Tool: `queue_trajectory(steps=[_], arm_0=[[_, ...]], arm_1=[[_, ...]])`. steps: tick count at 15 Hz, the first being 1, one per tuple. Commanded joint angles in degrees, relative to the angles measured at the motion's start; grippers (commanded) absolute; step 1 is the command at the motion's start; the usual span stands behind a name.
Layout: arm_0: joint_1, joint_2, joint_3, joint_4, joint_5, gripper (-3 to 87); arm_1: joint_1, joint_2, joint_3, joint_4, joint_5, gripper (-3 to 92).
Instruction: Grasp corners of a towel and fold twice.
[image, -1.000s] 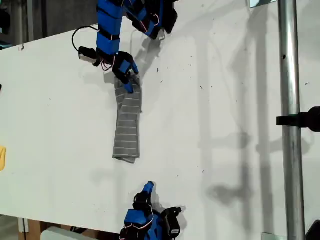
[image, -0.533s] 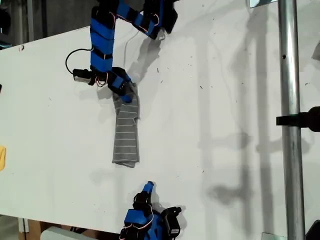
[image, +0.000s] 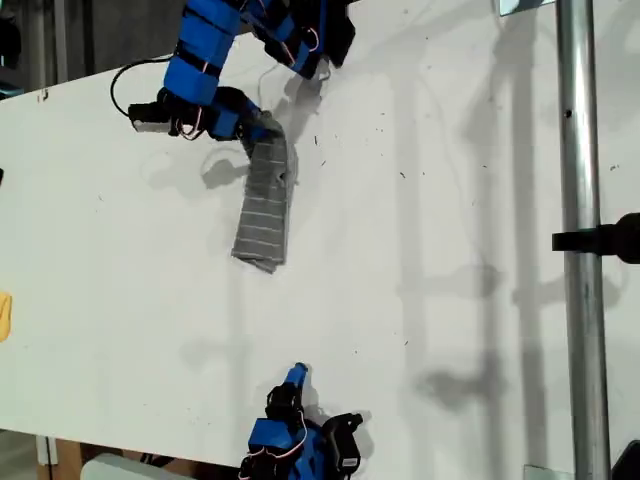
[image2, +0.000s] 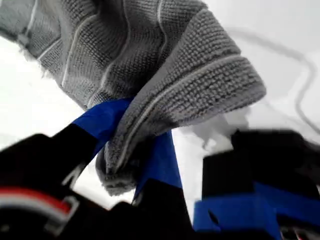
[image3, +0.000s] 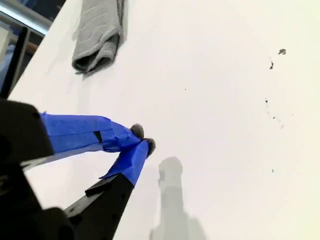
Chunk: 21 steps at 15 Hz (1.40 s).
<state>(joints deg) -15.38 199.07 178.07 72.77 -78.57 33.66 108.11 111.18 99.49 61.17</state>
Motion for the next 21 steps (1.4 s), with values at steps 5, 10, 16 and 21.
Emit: queue_trajectory(steps=[5, 10, 16, 21], arm_0=[[-0.09, 0.18, 0.62, 0.00, -0.70, -2.6], [-0.26, 0.18, 0.62, 0.00, -0.62, -2.6], [-0.26, 0.18, 0.62, 0.00, -0.62, -2.6], [0.00, 0.18, 0.62, 1.41, -9.23, -0.1]], arm_1=[[-11.07, -36.39, -39.02, -18.37, -0.62, -0.2], [-13.01, -39.73, -41.13, -27.42, -1.67, -0.2], [-12.83, -14.77, -33.93, -50.62, -10.11, 37.3], [-7.03, 31.38, 9.14, -52.56, -9.14, 6.8]])
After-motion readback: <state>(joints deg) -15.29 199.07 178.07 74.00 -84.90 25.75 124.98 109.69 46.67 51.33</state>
